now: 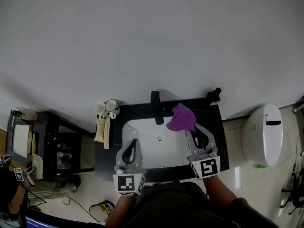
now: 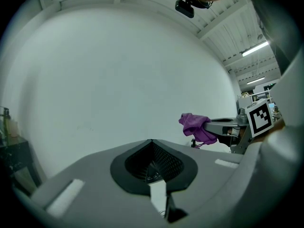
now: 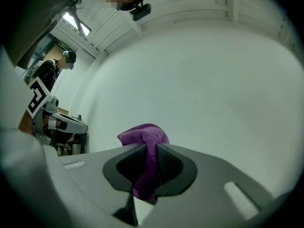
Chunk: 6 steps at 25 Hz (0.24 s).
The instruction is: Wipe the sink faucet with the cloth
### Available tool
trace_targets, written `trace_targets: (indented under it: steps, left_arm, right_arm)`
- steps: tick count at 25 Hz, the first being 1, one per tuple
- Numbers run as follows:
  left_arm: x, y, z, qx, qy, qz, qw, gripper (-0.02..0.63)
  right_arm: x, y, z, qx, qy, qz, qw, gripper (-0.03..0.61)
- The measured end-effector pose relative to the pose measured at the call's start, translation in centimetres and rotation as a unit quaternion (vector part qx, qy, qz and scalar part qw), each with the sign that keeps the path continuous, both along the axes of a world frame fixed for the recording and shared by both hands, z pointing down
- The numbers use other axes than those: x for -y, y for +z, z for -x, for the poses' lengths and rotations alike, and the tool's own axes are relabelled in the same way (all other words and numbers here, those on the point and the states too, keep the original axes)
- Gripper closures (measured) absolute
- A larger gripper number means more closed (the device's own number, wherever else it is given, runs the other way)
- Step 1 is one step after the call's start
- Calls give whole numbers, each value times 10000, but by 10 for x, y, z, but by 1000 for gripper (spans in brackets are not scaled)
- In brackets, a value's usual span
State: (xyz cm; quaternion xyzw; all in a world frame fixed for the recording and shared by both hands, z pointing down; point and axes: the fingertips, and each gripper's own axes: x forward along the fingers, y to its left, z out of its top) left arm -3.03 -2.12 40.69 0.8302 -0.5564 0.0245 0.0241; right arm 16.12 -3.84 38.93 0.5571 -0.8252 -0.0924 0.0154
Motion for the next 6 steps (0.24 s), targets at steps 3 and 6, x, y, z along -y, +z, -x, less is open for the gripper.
trace_targets:
  steps: [3,6]
  left_arm:
    - [0,-4,0,-78,-5,35,10000,595]
    - [2,-6,0,-142,-8,53,9999,595]
  right_arm:
    - [-1,-5,6,37,-68,-58,10000,522]
    - [1,-7,11,68,-111,-90,9999,522]
